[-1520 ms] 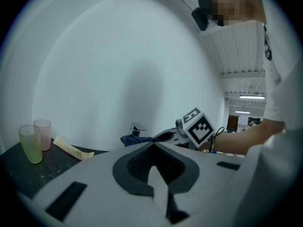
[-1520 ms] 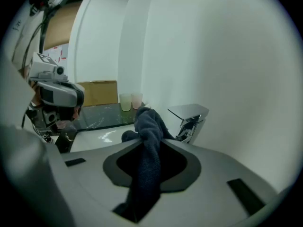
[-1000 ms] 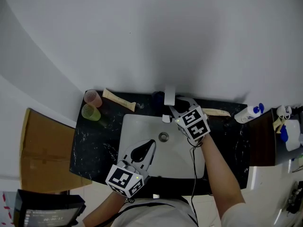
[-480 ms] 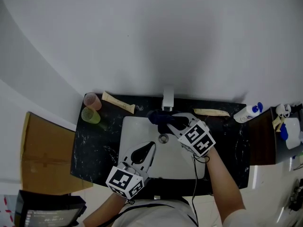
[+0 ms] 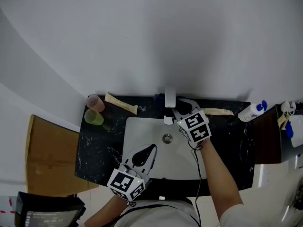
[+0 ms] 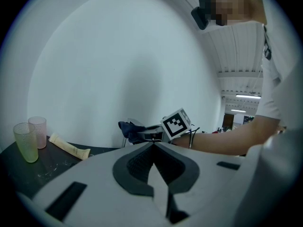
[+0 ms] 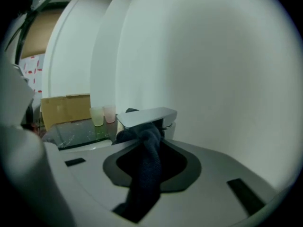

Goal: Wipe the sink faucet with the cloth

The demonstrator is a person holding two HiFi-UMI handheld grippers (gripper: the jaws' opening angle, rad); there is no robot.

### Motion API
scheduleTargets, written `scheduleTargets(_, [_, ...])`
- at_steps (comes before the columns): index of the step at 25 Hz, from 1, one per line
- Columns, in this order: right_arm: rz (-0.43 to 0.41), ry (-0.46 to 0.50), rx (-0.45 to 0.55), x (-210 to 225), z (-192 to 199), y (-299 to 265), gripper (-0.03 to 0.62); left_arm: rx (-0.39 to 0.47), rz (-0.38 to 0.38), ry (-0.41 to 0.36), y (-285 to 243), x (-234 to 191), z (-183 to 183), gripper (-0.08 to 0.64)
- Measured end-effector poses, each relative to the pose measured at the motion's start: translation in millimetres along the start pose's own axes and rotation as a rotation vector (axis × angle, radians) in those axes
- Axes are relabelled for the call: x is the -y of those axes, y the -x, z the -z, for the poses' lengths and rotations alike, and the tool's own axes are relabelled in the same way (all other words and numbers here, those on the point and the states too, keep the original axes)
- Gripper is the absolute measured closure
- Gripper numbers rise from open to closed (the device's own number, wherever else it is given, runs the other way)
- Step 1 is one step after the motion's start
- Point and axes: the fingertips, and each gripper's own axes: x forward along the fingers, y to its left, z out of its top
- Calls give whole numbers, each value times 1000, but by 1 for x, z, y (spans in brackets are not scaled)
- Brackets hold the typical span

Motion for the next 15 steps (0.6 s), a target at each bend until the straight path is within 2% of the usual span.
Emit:
scheduleTargets(4, [80,-66,-5,28,14,15,503,3,7,1,-4,1,-2,560])
scheduleTargets(6, [71,-88,15,32,13,18,503,5,9,0,-5,2,-2,560])
scheduleTargets(11, [-46,16,43,-13,-8,3,503,-3,-16,1,-2,-2,-4,560])
scheduleTargets(13, [-44,43,44,-22,-13,-2,503,2,-20,-1,-2,-4,-4,560])
scheduleTargets(15, [-11,28,42,-13,-11,-2,503,7,-21,0,-2,-5,-4,560])
